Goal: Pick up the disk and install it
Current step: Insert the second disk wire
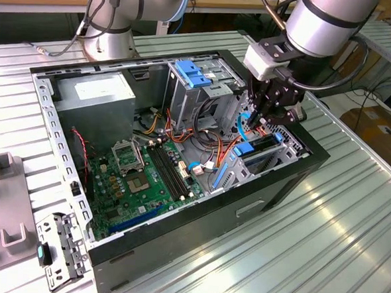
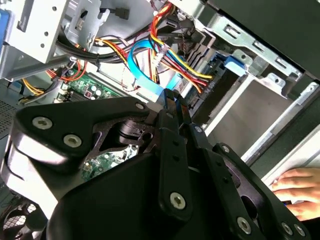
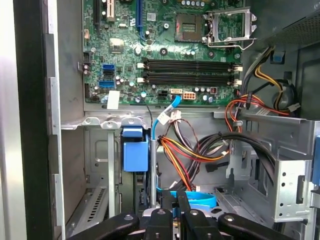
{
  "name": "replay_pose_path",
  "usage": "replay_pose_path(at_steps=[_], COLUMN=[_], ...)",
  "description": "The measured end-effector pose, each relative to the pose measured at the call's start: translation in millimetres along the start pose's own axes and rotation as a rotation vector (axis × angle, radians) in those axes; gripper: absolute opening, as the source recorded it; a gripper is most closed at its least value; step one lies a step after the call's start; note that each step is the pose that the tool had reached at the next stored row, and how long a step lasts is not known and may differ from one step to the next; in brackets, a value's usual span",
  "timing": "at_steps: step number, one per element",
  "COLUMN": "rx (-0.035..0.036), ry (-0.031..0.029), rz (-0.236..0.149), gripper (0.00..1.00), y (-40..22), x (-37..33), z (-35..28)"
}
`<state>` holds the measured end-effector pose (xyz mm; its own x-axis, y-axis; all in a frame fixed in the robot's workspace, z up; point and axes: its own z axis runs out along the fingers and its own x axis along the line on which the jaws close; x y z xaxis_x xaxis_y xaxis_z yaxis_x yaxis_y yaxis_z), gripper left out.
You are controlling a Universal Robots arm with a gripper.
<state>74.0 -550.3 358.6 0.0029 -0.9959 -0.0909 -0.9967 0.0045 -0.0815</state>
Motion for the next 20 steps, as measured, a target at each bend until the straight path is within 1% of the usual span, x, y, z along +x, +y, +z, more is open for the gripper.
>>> replay_pose_path(at_steps=[1,3,5,9,10,12,14,17,18,19,20], rx=[0.0000,0.0001,0.0007,0.0025,0.0070,0.0163,0.0235,0.0289,0.0301,0.0318,0.0329], ry=[-0.0002,-0.0007,-0.0025,-0.0030,-0.0040,-0.0071,-0.0120,-0.0185,-0.0223,-0.0329,-0.0398], rz=[0.000,0.000,0.000,0.000,-0.001,-0.002,-0.003,-0.003,-0.003,-0.002,-0.002], gripper=[0.16,0.16,0.16,0.16,0.16,0.16,0.16,0.16,0.16,0.16,0.16], y=[0.0,0.0,0.0,0.1,0.4,0.8,2.9,6.2,6.6,6.8,6.9], x=[2.0,8.9,13.1,13.9,16.4,19.0,19.8,22.2,23.1,25.4,27.0], z=[-0.1,-0.7,-1.1,-1.2,-1.4,-1.6,-1.3,-0.3,0.0,0.2,0.4])
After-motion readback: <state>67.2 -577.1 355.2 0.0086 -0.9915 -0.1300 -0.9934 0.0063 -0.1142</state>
